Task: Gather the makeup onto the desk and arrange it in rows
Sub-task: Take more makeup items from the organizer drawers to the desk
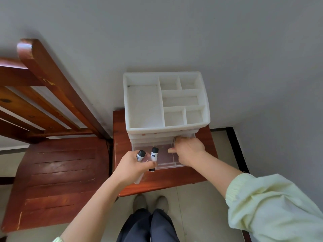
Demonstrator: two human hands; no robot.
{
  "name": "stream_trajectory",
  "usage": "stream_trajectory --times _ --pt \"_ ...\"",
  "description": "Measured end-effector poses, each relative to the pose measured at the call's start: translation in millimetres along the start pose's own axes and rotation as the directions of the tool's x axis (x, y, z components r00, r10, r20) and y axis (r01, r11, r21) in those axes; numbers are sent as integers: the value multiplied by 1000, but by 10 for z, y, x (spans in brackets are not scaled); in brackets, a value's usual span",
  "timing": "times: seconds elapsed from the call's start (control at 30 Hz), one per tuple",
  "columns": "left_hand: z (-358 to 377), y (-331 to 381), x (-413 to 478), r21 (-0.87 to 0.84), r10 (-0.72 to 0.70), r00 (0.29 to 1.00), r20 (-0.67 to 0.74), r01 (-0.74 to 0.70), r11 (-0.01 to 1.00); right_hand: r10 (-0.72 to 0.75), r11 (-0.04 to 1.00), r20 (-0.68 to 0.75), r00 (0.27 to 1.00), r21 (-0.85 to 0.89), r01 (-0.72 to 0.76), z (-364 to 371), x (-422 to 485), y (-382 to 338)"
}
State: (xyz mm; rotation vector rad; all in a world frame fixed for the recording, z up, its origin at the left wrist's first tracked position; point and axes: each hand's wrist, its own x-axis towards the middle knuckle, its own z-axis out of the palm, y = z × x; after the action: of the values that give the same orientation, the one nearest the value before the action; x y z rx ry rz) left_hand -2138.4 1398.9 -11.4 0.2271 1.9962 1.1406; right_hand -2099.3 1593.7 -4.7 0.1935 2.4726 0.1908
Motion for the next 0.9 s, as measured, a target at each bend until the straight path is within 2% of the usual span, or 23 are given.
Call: stream_trajectory --times 0.17,0.3,0.4,0.5,0.7,0.83,0.9 --pt "3 29 -24 -136 -49 999 10 50 990 17 994 29 999 -105 -14 39 140 -48" --pt "-18 58 -73 -310 -87 996 37 94 946 -40 987 -3 999 -156 39 49 137 -76" --pt "-29 26 -95 -379 -119 992 33 123 917 -92 984 -39 995 -154 85 38 118 -69" --pt "-44 -14 -133 -420 -121 991 50 131 898 -180 982 -82 980 -79 174 16 86 -17" --pt "-50 -62 -242 -487 -119 988 101 153 860 -372 927 -75 925 13 374 -71 -19 201" --pt "-44 -45 -286 -553 -143 985 99 174 815 -370 920 -161 915 71 385 -160 -167 331" --pt "-44 -48 -313 -546 -140 983 117 181 818 -298 914 -217 930 216 343 -158 -300 390"
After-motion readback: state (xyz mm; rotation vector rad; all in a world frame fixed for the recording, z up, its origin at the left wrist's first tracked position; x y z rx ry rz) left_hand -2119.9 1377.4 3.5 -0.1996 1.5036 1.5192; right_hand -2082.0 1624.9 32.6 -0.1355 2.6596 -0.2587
